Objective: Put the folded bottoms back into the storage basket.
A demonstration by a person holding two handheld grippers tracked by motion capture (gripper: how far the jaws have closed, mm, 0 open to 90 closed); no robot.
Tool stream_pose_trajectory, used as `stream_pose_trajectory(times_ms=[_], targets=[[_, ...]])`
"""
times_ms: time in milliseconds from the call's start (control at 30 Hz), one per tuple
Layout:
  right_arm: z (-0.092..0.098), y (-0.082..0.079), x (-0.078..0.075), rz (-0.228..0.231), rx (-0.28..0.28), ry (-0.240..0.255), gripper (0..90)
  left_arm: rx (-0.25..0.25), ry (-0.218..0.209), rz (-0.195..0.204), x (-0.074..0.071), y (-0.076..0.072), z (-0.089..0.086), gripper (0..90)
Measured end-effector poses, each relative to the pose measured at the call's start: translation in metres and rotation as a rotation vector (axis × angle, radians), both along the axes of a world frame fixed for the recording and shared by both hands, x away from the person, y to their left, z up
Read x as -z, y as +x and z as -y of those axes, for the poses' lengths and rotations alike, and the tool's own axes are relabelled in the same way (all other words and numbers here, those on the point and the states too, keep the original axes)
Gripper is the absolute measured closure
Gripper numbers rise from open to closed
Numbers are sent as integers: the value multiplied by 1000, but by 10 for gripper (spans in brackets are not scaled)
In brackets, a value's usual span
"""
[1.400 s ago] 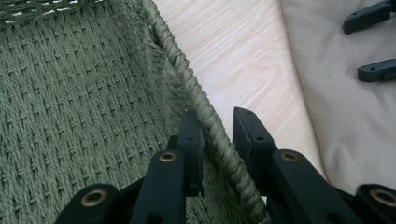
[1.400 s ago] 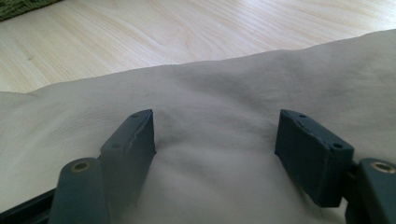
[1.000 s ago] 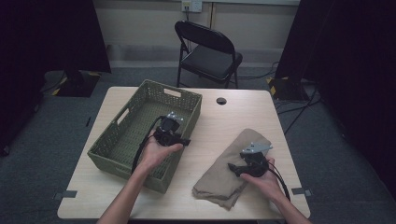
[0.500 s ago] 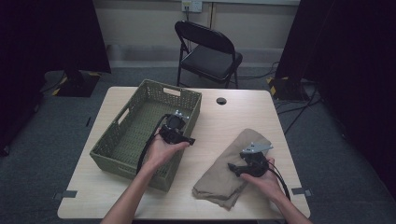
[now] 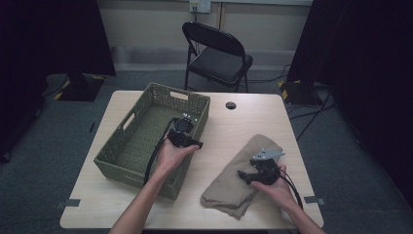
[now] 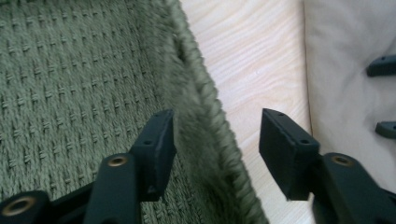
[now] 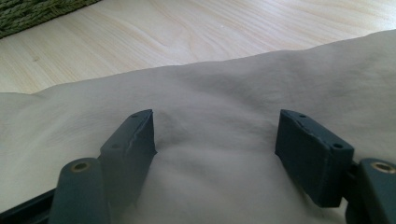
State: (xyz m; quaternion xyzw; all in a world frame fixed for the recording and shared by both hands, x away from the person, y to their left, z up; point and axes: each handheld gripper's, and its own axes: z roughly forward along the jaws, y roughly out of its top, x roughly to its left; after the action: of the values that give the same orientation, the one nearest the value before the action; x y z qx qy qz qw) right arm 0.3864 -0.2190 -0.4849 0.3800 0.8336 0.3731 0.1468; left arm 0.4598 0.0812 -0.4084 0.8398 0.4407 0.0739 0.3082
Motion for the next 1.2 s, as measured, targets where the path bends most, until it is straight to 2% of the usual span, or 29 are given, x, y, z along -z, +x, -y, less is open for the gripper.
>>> stream_pose_trajectory(times_ms=[33,67,167,300,333,433,600,733,833,1100,1200], targets=[[0,0,0,0,0,0,275,-3,43,6,1,0,5,503],[0,0,0,0,0,0,275,-3,43,6,1,0,5,514],[0,0,0,0,0,0,276,2,78,11,0,0,8,534],[0,0,0,1,0,-1,276,-2,79,14,1,-1,9,546],[0,0,0,0,-1,-1,276,12,87,20,0,-1,9,547],[0,0,0,0,-1,0,276,29,81,18,0,-1,10,548],[0,0,0,1,-2,0,275,110,75,28,0,-5,16,561],[0,0,0,1,0,-1,275,150,79,36,1,-6,21,589],[0,0,0,1,0,0,275,172,85,42,1,-6,23,613],[0,0,0,1,0,-1,275,218,52,33,2,-7,24,684],[0,0,0,1,0,-1,276,245,58,34,1,-9,26,706]])
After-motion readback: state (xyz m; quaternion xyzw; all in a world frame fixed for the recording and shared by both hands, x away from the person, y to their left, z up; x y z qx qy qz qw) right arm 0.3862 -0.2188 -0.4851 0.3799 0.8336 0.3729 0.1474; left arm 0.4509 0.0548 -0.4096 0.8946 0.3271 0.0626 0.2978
